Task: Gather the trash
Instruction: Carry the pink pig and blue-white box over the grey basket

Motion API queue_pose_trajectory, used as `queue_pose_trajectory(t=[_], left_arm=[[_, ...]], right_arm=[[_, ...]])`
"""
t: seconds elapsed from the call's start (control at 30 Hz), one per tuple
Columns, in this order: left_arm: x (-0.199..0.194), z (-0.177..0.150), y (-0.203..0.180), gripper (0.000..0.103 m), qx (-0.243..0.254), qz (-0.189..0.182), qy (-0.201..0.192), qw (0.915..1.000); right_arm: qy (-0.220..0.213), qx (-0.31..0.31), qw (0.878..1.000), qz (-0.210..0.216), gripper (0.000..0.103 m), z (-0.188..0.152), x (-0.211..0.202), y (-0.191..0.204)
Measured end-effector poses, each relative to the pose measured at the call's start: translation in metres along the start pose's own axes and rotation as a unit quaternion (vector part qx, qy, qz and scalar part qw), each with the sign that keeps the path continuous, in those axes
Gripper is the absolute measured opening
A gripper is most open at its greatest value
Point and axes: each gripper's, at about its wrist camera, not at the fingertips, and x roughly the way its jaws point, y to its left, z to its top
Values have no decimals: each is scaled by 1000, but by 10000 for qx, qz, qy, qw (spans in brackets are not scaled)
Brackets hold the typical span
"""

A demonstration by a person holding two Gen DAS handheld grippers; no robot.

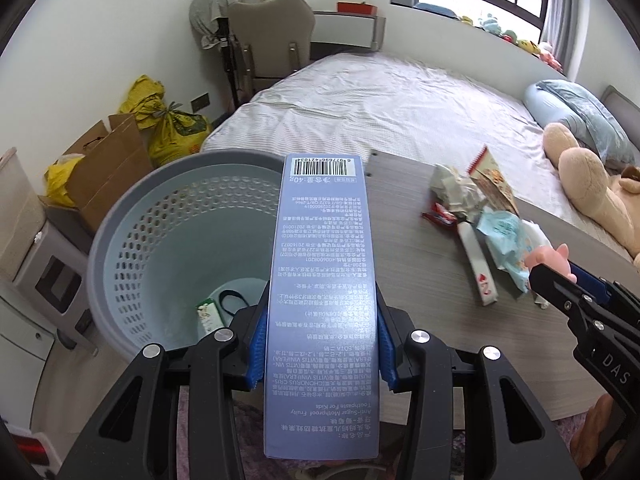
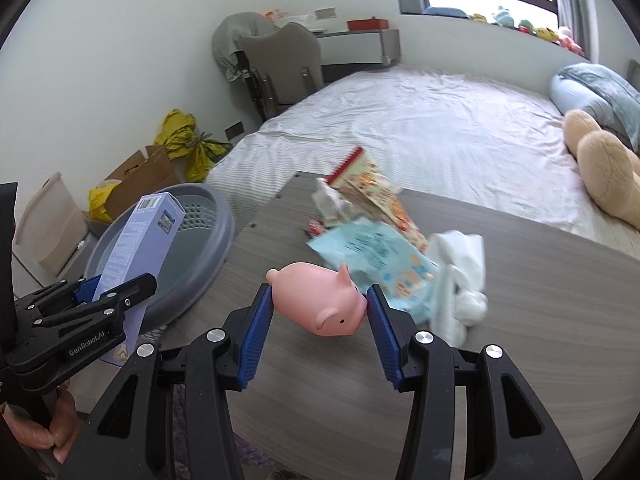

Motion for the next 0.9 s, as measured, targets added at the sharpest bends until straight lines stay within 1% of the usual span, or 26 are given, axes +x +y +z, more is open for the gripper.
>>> queue_pose_trajectory(t=[0.27, 0.47, 0.9], left_arm=[[1, 5, 55, 42, -378, 285, -33, 9989], [8, 6, 86, 42, -561, 413, 2, 9976], [34, 10, 125, 42, -795, 517, 214, 9953]], right_arm=[[95, -403, 9987, 311, 47, 19, 22, 49], [169, -628, 9968, 470, 47, 28, 38, 79], [365, -966, 9918, 758, 47, 39, 76, 127]])
